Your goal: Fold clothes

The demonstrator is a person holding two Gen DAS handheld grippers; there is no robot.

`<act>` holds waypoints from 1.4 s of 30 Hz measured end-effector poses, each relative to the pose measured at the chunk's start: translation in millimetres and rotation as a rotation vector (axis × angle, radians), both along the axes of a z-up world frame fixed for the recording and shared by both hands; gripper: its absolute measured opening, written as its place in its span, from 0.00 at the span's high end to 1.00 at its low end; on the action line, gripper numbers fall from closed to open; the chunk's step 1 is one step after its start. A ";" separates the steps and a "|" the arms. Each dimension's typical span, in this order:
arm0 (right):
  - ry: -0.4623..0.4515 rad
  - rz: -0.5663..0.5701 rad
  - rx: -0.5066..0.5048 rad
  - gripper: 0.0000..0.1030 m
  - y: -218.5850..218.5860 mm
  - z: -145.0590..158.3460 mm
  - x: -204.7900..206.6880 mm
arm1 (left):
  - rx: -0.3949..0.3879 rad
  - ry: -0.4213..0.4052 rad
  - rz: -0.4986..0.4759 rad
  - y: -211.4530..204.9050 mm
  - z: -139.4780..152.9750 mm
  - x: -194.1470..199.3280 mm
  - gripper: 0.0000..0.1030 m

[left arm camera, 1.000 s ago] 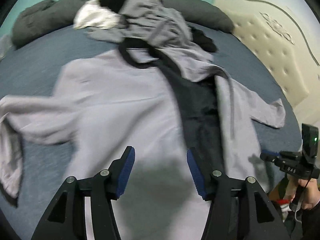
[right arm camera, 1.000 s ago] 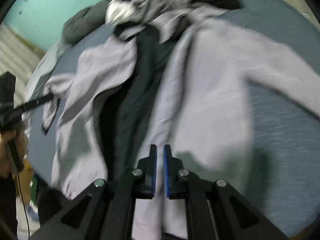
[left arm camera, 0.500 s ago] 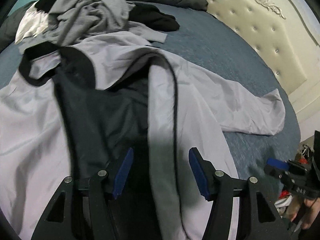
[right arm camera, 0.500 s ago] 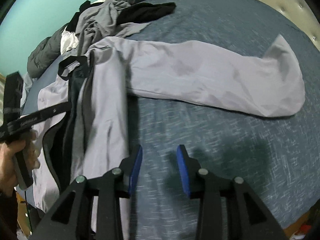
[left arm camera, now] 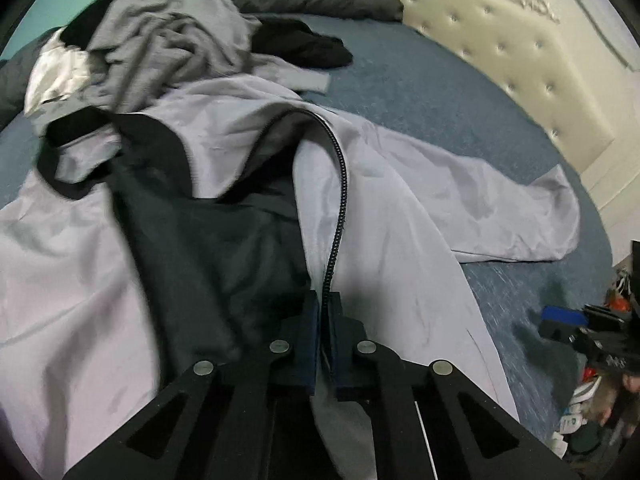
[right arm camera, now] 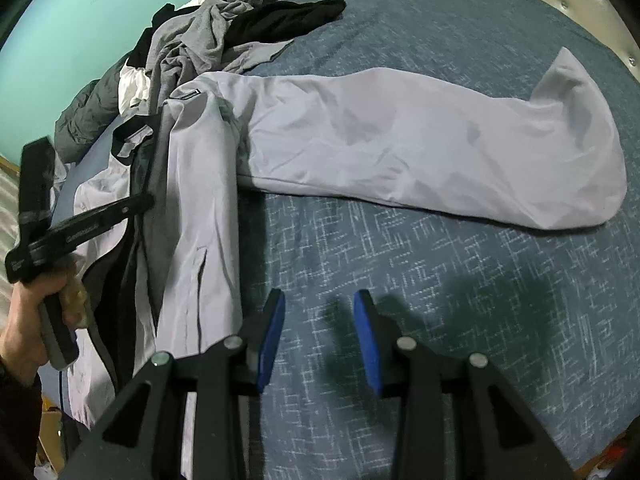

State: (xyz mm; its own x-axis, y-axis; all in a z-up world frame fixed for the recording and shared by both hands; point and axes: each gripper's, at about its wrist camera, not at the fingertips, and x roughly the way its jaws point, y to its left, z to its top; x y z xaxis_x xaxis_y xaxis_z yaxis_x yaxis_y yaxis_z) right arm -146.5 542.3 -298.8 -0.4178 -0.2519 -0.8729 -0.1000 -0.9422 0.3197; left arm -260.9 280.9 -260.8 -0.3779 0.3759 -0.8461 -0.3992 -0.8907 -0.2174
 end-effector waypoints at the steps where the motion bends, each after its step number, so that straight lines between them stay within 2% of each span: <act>1: 0.003 0.002 -0.001 0.65 -1.0 1.3 0.3 | 0.020 -0.007 0.020 -16.3 4.2 5.4 0.96; 5: 0.006 0.008 -0.001 0.65 -4.6 7.2 1.5 | 0.081 -0.056 0.107 -78.6 11.1 24.8 0.96; 9: 0.002 0.028 -0.010 0.65 -16.1 9.3 4.1 | 0.073 -0.154 0.201 -129.1 -17.2 34.4 0.96; 13: -0.039 0.069 -0.010 0.65 -31.5 4.7 7.2 | 0.077 -0.226 0.217 -138.1 -44.4 33.9 0.92; 15: -0.070 0.088 -0.013 0.62 -37.0 0.4 8.6 | 0.070 -0.201 0.207 -133.9 -41.2 36.1 0.89; 17: -0.090 0.097 -0.038 0.58 -39.6 -3.3 12.2 | 0.063 -0.169 0.207 -130.9 -31.7 40.0 0.63; 18: -0.098 0.100 -0.055 0.53 -40.7 -5.1 14.2 | 0.072 -0.158 0.204 -130.4 -26.8 42.4 0.59; 22: -0.151 0.125 -0.110 0.50 -48.8 -16.4 20.4 | 0.063 -0.113 0.173 -134.3 -2.6 59.1 0.54; 26: -0.183 0.169 -0.169 0.50 -64.0 -21.1 32.4 | 0.065 -0.092 0.175 -161.8 20.9 78.1 0.51; 30: -0.214 0.221 -0.176 0.50 -83.6 -29.6 44.3 | 0.013 -0.108 0.196 -202.5 31.9 100.2 0.51; 34: -0.240 0.229 -0.169 0.50 -98.5 -42.2 53.8 | -0.035 -0.152 0.270 -262.3 26.7 131.1 0.51; 35: -0.240 0.227 -0.164 0.51 -101.1 -43.8 55.6 | -0.037 -0.169 0.294 -276.6 23.6 139.0 0.51; 37: -0.231 0.225 -0.158 0.62 -104.3 -41.6 58.7 | -0.046 -0.211 0.339 -303.3 13.3 155.0 0.51; 38: -0.228 0.225 -0.163 0.77 -105.7 -39.9 60.1 | -0.051 -0.227 0.355 -312.8 8.0 161.9 0.51; 39: -0.222 0.226 -0.162 0.84 -107.4 -37.8 61.7 | -0.053 -0.244 0.369 -321.0 2.1 169.1 0.51; 42: -0.187 0.241 -0.124 0.93 -115.7 -26.8 67.2 | -0.052 -0.298 0.398 -338.2 -17.8 187.1 0.51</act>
State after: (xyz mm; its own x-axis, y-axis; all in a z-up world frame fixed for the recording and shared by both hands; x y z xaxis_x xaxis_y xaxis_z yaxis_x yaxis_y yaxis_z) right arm -79.3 426.6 -325.5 -0.1687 -0.4332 -0.8854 0.0536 -0.9010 0.4306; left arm -73.8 -57.3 -278.6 -0.2227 0.2060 -0.9529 0.0467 -0.9740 -0.2215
